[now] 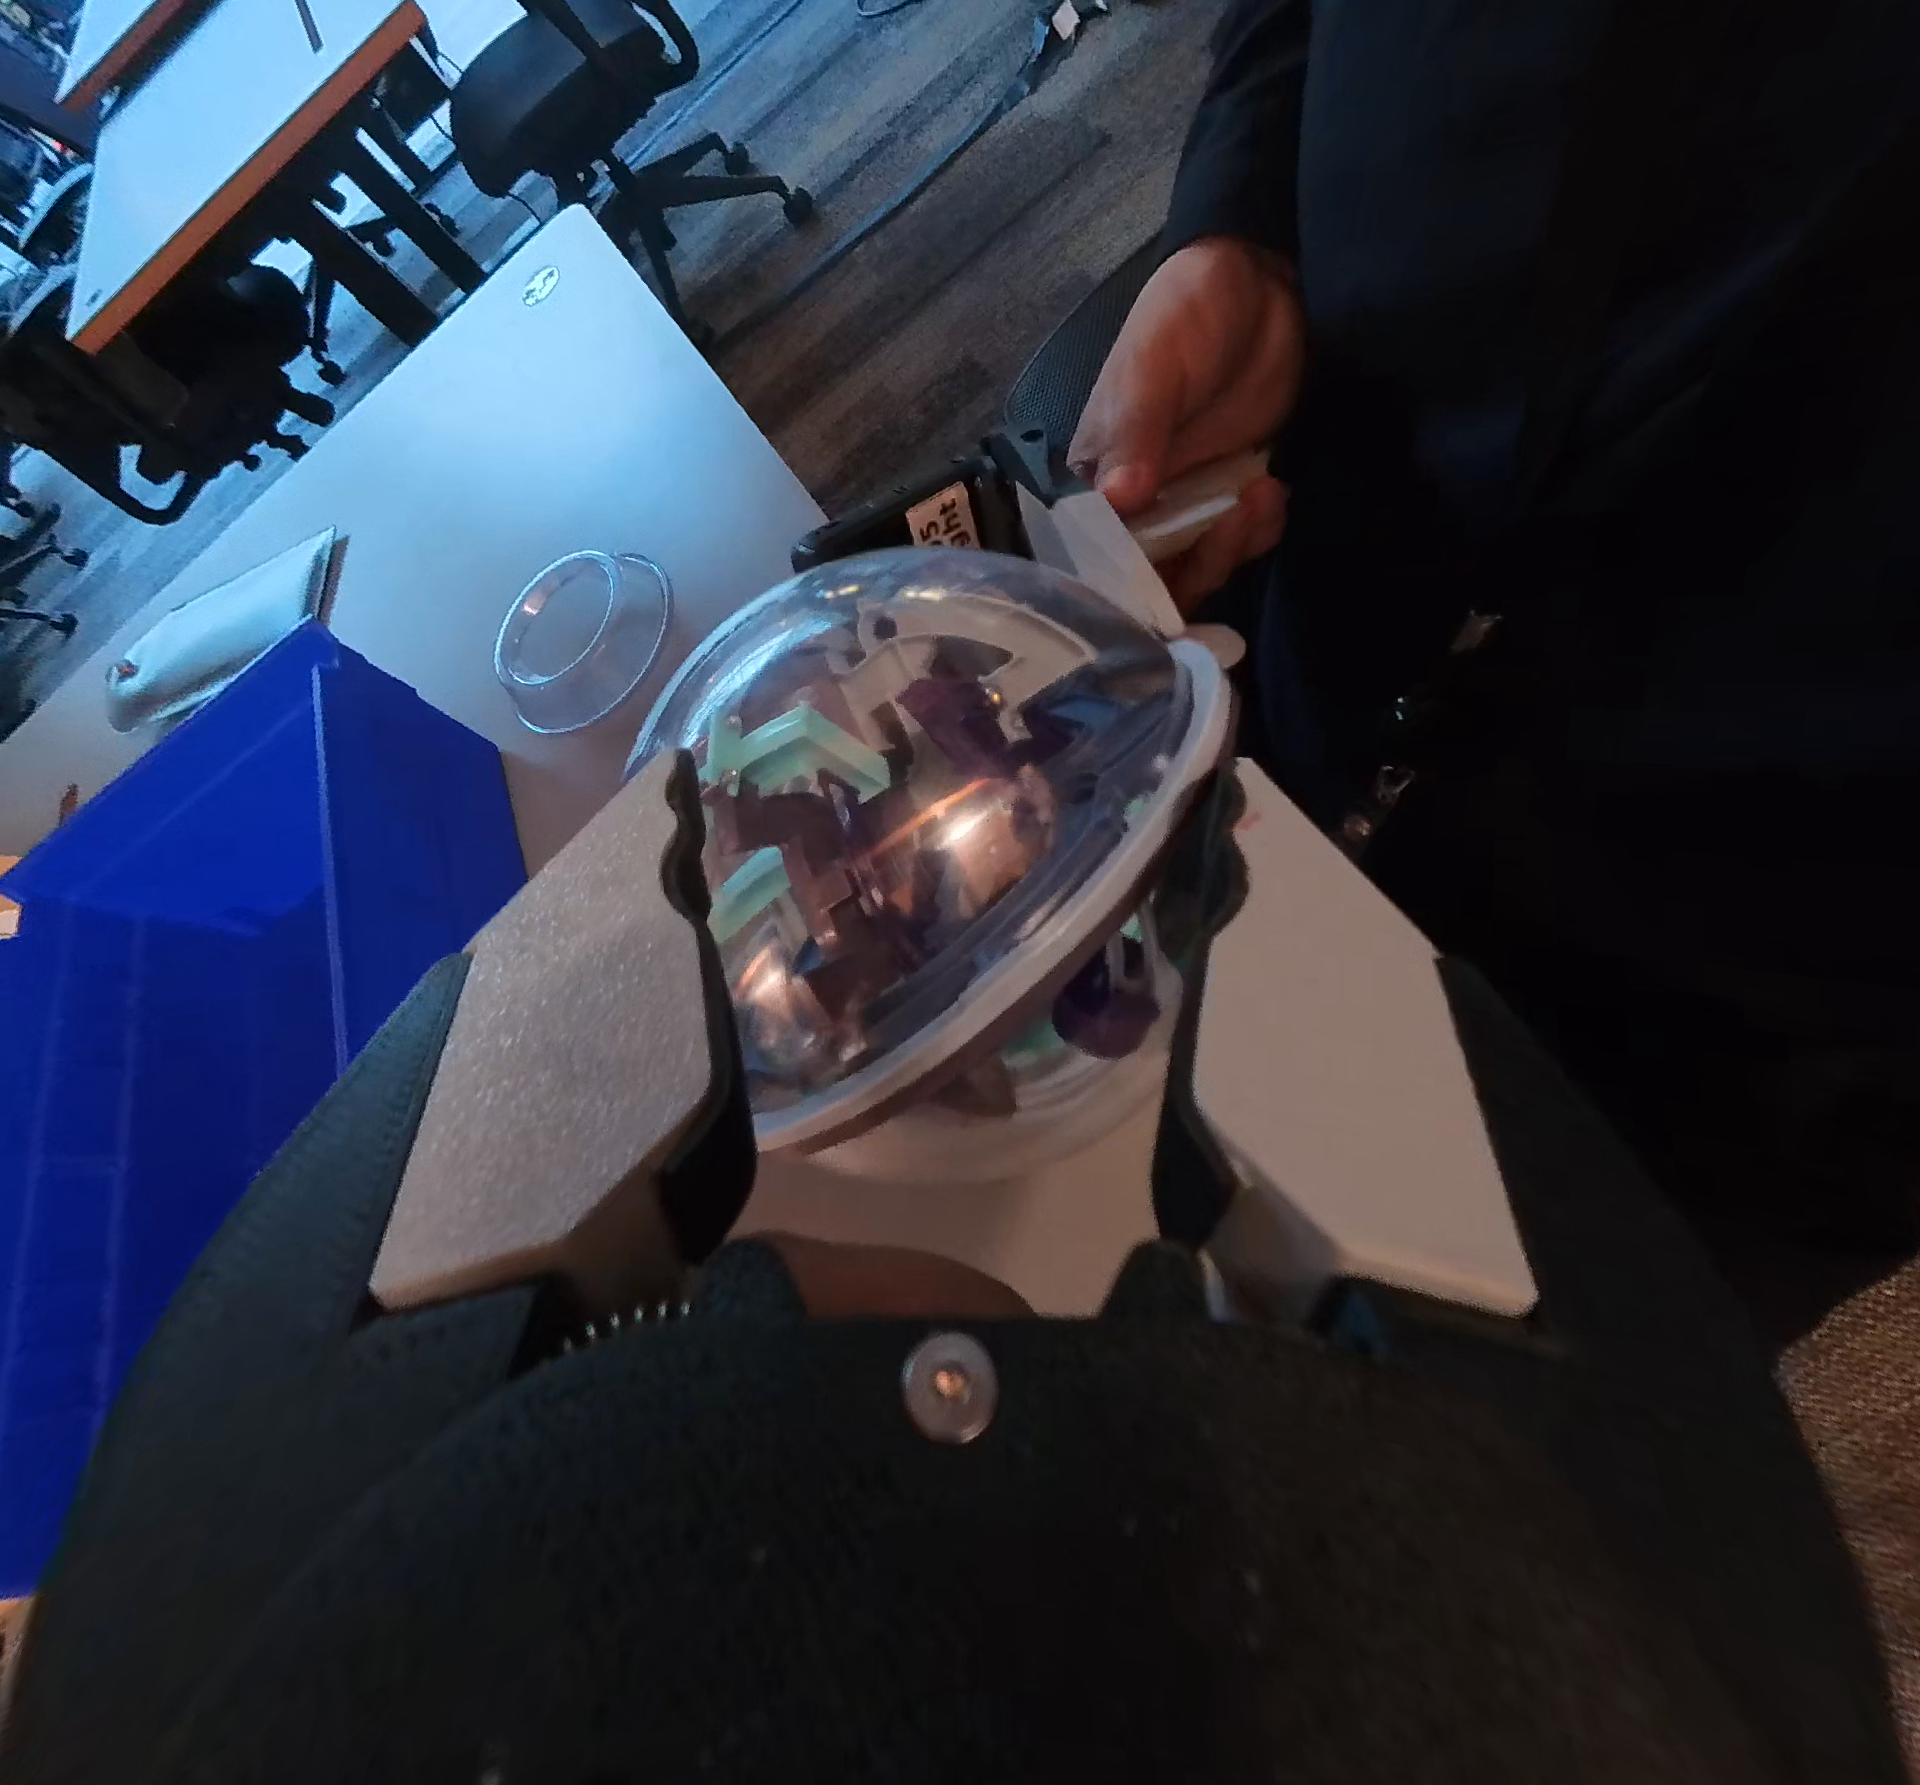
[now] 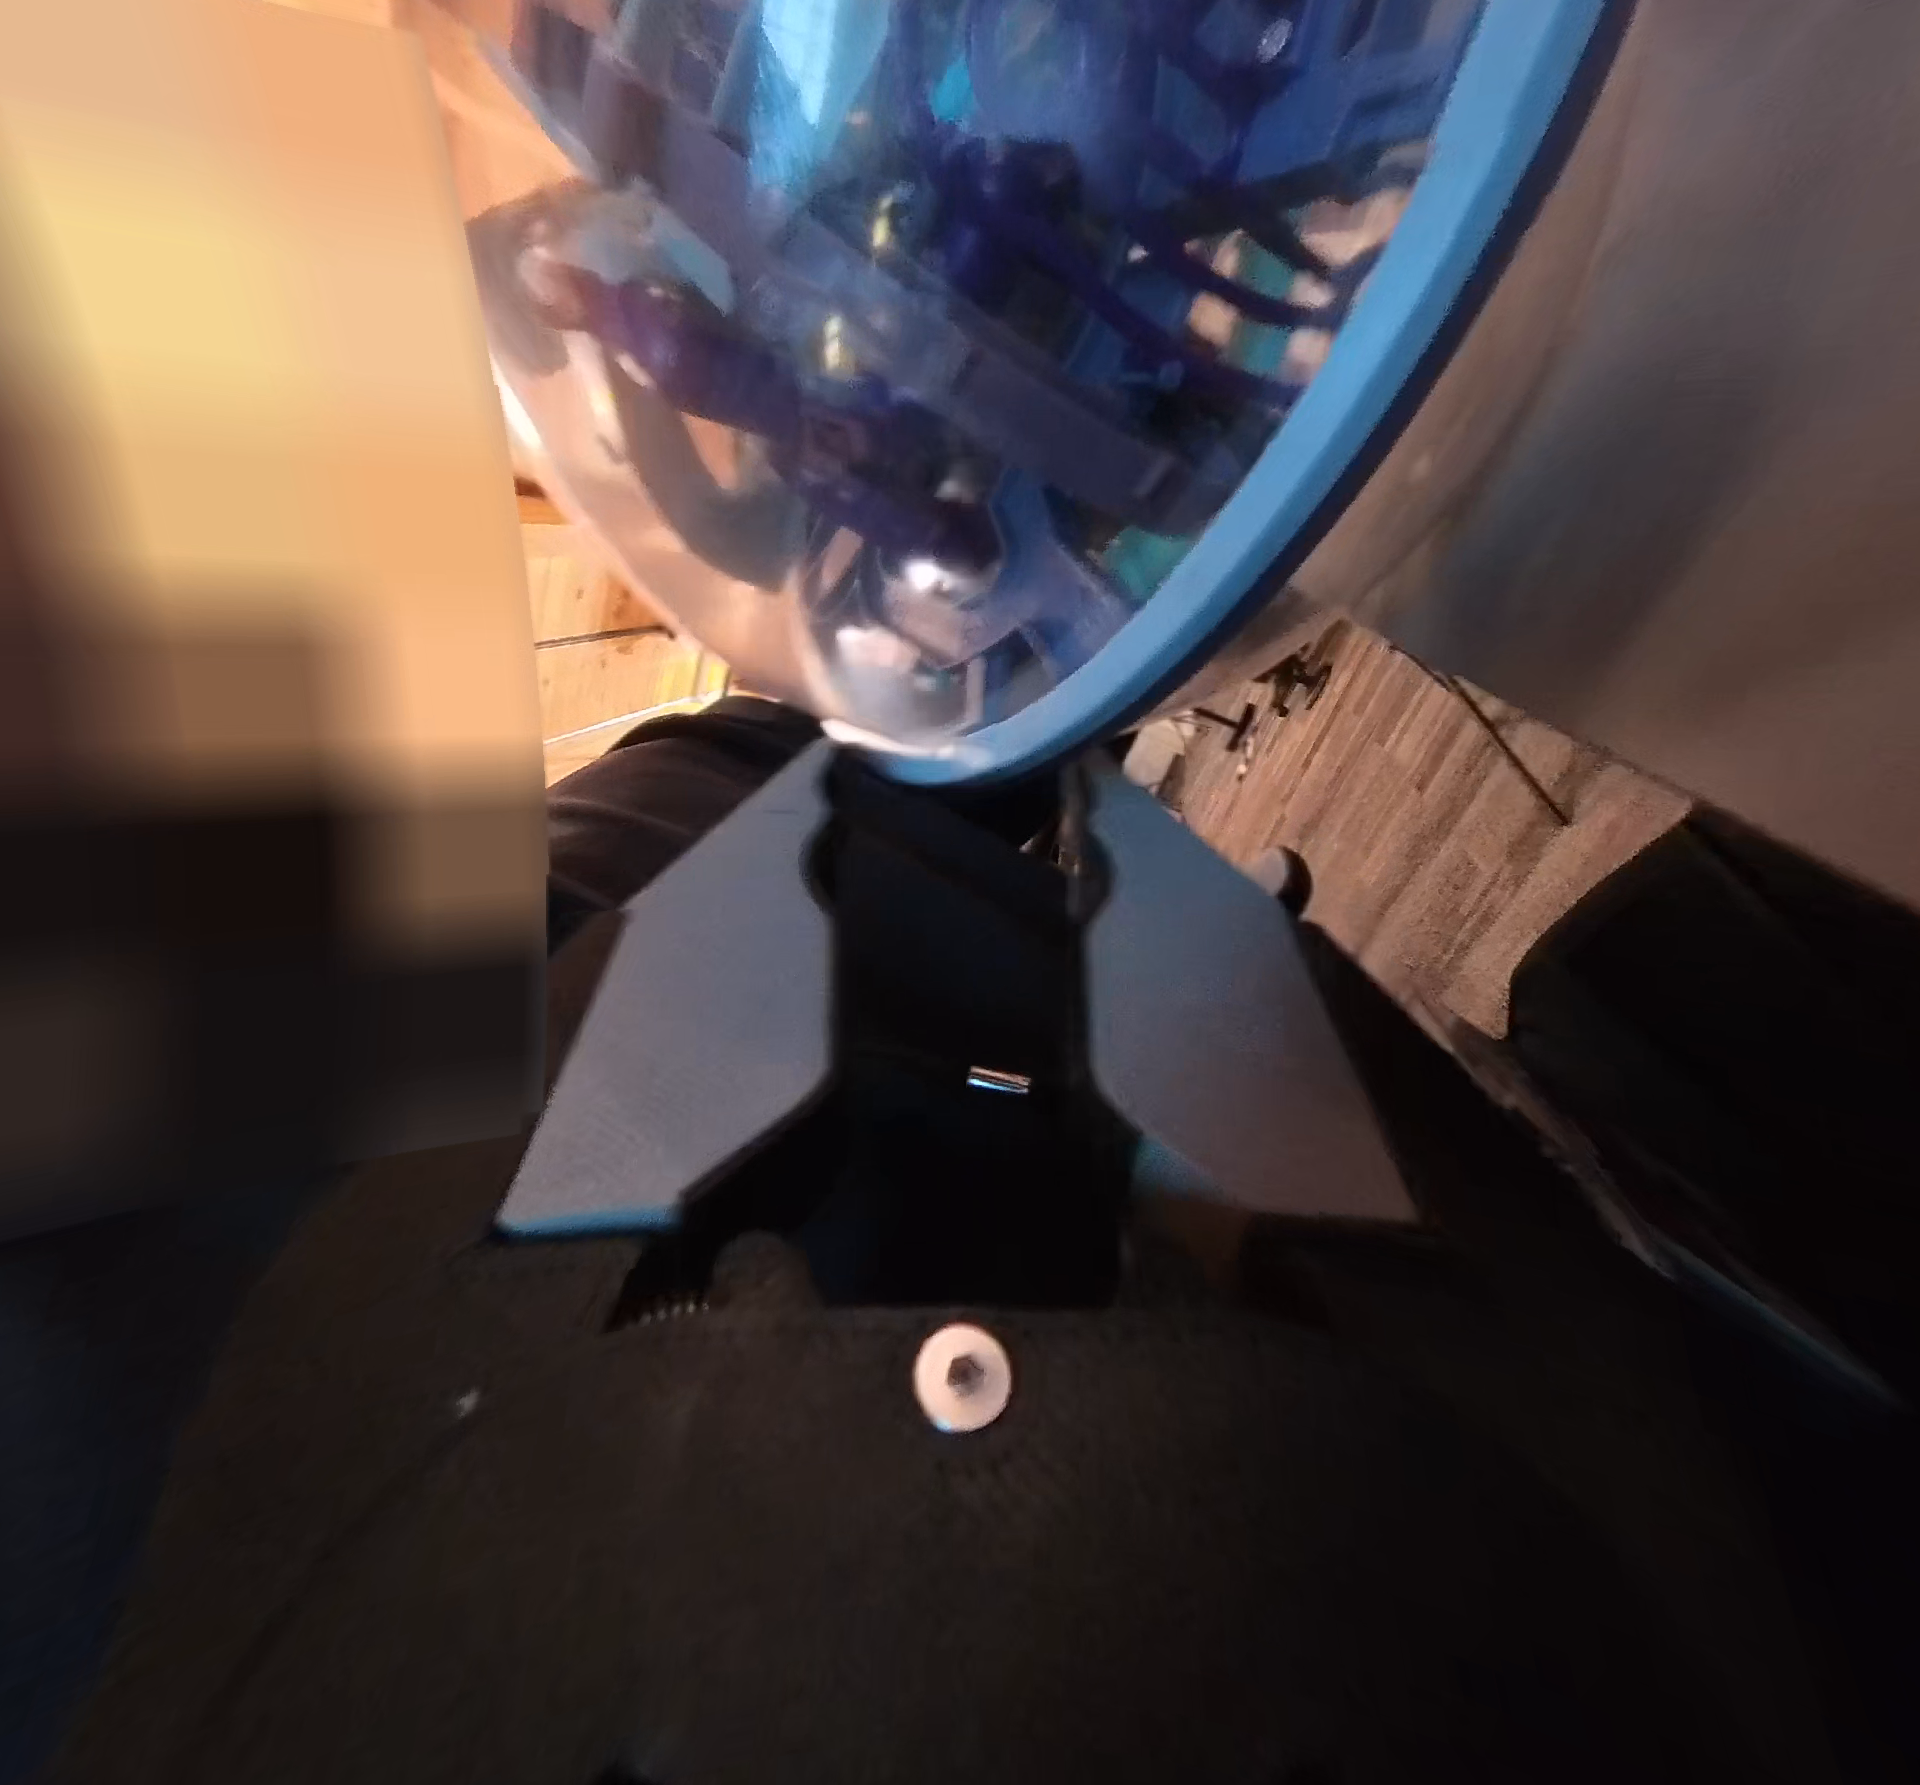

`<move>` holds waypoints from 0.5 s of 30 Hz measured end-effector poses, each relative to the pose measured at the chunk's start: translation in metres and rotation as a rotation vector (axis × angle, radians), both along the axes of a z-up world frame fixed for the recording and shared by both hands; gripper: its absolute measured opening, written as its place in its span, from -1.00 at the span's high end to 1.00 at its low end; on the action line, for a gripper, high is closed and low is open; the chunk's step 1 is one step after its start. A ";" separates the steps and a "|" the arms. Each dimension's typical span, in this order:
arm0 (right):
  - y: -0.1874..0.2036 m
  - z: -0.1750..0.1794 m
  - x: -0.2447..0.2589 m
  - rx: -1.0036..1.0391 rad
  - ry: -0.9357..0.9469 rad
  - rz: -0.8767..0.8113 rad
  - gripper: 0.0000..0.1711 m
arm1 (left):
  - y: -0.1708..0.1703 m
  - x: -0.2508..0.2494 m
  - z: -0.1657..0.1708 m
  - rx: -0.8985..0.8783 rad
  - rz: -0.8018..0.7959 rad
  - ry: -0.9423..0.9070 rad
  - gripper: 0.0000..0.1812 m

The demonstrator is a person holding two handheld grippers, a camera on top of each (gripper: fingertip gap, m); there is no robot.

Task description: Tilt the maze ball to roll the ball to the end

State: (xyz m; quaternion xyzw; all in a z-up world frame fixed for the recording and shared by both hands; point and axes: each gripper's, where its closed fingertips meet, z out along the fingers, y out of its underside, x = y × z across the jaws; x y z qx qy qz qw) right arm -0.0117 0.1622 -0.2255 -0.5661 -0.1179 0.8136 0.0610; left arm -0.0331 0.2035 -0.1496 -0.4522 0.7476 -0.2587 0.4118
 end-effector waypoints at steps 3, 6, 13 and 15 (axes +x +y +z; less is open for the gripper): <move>0.000 0.007 0.004 0.007 0.057 -0.015 0.93 | -0.001 0.001 0.004 -0.023 0.008 -0.020 0.03; 0.004 0.007 0.003 0.007 0.061 -0.037 0.78 | -0.001 0.000 0.006 -0.049 0.010 -0.046 0.12; 0.004 0.009 0.003 0.001 0.066 -0.039 0.69 | 0.002 0.001 0.007 -0.070 0.009 -0.054 0.11; 0.000 0.008 0.005 0.000 0.063 -0.014 0.63 | 0.004 0.002 0.006 -0.052 0.008 -0.047 0.10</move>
